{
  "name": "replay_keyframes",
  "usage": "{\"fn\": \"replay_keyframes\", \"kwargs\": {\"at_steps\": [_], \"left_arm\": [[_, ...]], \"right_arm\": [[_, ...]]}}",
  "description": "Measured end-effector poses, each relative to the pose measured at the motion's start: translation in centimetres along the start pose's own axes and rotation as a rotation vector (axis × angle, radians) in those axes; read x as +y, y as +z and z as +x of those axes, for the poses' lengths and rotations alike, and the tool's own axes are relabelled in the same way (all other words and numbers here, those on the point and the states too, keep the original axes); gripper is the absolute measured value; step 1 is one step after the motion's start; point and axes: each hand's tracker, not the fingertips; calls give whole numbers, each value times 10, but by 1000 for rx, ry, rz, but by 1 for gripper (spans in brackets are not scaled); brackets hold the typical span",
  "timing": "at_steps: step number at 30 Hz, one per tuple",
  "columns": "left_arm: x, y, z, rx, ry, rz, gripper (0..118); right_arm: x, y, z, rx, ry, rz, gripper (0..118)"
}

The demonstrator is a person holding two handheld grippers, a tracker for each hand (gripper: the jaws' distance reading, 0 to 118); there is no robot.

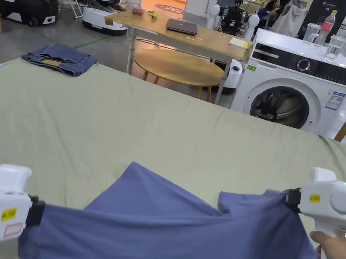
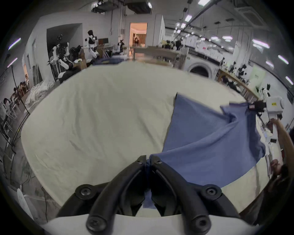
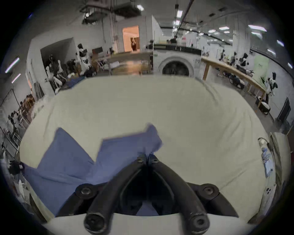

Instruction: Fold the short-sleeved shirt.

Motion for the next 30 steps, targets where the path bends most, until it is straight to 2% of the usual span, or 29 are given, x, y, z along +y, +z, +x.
{"fn": "replay_keyframes", "kwargs": {"at_steps": [3,8,13,15,24,30], "left_arm": [[37,17,4,-20,-13,56,0],[117,47,18,-53,-58,191,0],[200,71,38,-58,-103,270,0],[230,78,43,-80,-113,302,0],[340,89,84,-22,-218,373,0],[405,88,91,-13,-191,412,0]], "right_arm": [[17,48,-4,-40,17,106,0],[48,118,8,-82,-24,262,0],[81,165,19,-131,-20,341,0],[94,180,22,-159,-11,384,0],[170,224,27,-255,-7,517,0],[231,231,31,-304,-16,582,0]]}}
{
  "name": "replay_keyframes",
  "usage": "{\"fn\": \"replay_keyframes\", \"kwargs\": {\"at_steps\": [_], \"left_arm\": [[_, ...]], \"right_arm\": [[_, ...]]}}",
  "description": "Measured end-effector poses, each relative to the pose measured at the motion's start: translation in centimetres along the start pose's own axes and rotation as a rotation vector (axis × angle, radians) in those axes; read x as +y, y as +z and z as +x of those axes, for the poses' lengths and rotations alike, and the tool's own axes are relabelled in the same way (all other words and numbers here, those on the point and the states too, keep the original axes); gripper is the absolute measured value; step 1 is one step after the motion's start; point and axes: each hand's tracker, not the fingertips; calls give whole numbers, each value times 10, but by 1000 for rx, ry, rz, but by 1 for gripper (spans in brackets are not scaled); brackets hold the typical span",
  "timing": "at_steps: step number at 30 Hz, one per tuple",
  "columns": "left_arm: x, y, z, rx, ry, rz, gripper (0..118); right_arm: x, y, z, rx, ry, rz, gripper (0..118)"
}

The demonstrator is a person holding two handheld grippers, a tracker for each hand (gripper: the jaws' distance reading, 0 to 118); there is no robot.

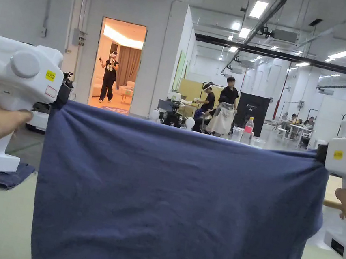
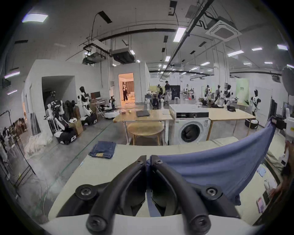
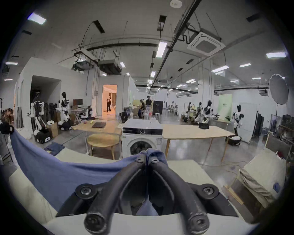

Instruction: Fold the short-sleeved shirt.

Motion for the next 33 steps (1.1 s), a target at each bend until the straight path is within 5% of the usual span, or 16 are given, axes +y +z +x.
{"fn": "replay_keyframes", "kwargs": {"at_steps": [9,16,33], "left_arm": [[49,-12,-7,22,3,40,0],[36,-13,-5,47,-21,45,0],[-183,41,-1,-47,19,-108,0]], "right_arm": [[59,-10,-14,-43,34,105,0],[39,-6,-19,-52,57,106,0],[-158,117,-6,-52,138,-87,0]]}}
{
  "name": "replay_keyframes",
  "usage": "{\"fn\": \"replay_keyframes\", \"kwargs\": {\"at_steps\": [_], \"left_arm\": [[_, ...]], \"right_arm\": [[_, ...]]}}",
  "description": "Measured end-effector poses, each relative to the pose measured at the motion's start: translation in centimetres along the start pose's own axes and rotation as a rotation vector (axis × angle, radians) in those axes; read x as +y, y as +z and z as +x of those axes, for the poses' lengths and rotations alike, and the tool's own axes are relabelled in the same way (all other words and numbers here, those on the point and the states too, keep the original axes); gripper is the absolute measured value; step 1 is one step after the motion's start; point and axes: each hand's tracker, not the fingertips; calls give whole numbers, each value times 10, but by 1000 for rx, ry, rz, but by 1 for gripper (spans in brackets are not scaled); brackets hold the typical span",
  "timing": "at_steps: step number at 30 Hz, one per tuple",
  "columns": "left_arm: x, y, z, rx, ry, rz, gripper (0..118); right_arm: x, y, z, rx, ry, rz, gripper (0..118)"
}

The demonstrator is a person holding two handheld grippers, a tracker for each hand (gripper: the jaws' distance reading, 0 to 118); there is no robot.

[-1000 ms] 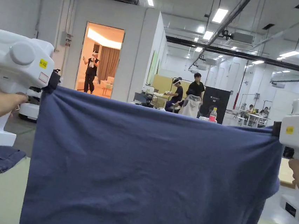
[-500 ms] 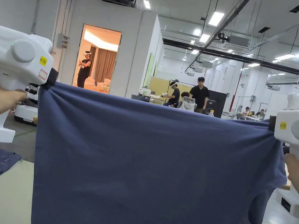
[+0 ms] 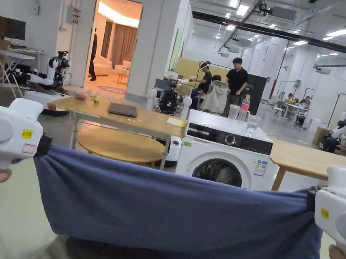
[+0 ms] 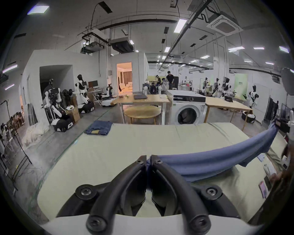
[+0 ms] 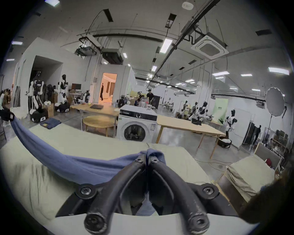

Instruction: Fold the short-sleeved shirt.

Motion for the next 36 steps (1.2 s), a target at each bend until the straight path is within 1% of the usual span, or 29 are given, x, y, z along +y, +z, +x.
{"fn": "replay_keyframes", "kwargs": {"at_steps": [3,7,8,10,12,15,16,17,18,22,24,26,28,29,30,33,35,36], "left_arm": [[-39,25,0,-5,11,-11,0],[-90,56,-1,-13,0,-25,0],[-104,63,-2,-17,7,-35,0],[-131,75,-4,-25,34,-53,0],[-157,83,-4,-17,51,-66,0],[-199,94,-3,-24,73,-117,0],[-213,96,-2,-25,74,-147,0],[-226,98,-1,-14,78,-167,0],[-237,99,0,-24,74,-181,0],[-278,93,2,-22,42,-298,0],[-293,85,2,-29,32,-361,0],[-305,75,1,-28,32,-407,0],[-313,65,0,-23,29,-439,0],[-316,60,0,-24,20,-459,0],[-318,55,0,-22,8,-487,0],[-326,43,2,-18,-2,-546,0],[-332,36,-2,-8,17,-545,0],[-331,36,-2,-5,29,-544,6]], "right_arm": [[-33,25,2,18,2,-12,0],[-78,60,4,46,-38,-50,0],[-88,67,4,62,-23,-79,0],[-111,82,3,76,-39,-118,0],[-134,93,1,88,-17,-160,0],[-170,109,-3,112,-21,-244,0],[-183,113,-4,125,-7,-271,0],[-195,116,-6,114,5,-304,0],[-207,118,-7,125,18,-337,0],[-253,117,-11,139,10,-491,0],[-271,113,-14,148,13,-537,0],[-289,109,-17,148,33,-596,1],[-304,103,-21,145,20,-637,2],[-309,101,-22,150,22,-647,3],[-314,98,-22,148,24,-661,9],[-321,93,-25,144,9,-677,17],[-318,92,-25,134,10,-679,39],[-317,92,-25,126,15,-676,52]]}}
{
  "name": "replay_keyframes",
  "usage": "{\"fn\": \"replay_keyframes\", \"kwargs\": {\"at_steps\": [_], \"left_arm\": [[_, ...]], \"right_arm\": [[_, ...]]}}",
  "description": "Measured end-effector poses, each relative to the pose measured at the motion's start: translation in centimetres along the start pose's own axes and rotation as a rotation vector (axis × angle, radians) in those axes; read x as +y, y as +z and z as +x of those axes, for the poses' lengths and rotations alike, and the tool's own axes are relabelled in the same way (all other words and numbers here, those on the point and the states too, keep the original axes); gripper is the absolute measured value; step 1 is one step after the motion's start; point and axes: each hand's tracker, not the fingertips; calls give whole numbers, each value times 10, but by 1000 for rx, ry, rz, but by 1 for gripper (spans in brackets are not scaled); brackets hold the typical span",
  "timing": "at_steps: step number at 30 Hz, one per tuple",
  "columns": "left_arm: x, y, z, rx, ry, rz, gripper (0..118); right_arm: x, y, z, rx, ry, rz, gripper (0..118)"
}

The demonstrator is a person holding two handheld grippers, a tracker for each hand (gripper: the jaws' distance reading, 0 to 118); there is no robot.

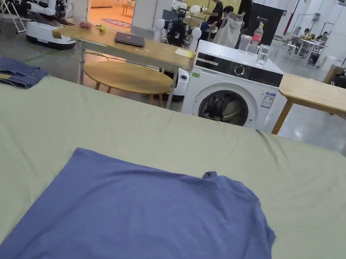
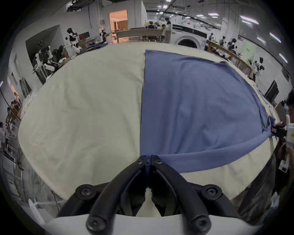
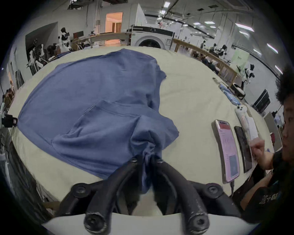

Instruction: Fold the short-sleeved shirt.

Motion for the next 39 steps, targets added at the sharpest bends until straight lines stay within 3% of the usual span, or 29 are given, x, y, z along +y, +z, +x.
{"fn": "replay_keyframes", "kwargs": {"at_steps": [3,4,11,14,15,16,18,22,24,30,33,37,39], "left_arm": [[6,7,0,0,10,-6,35],[9,12,1,11,16,-3,38],[42,52,34,-34,-19,283,39],[55,62,56,-14,-67,423,39],[57,64,62,-13,-70,466,38],[60,68,69,-12,-65,513,29],[64,74,81,-12,-47,590,0],[68,82,104,38,-73,688,0],[68,85,111,69,-100,725,0],[72,90,105,50,-81,661,0],[77,82,84,-20,-65,429,0],[69,71,51,-13,-26,312,0],[65,65,32,-87,29,242,0]], "right_arm": [[10,15,2,-43,3,33,54],[15,22,2,-50,-5,65,54],[66,62,-13,5,-98,360,53],[77,72,-33,38,-125,503,28],[79,74,-41,38,-132,544,24],[81,78,-49,45,-142,583,22],[84,82,-64,60,-164,658,4],[88,88,-87,84,-151,735,0],[89,89,-97,44,-138,754,0],[89,84,-104,81,-157,725,0],[82,80,-101,100,-163,700,0],[75,69,-98,124,-171,657,0],[74,64,-97,129,-172,633,0]]}}
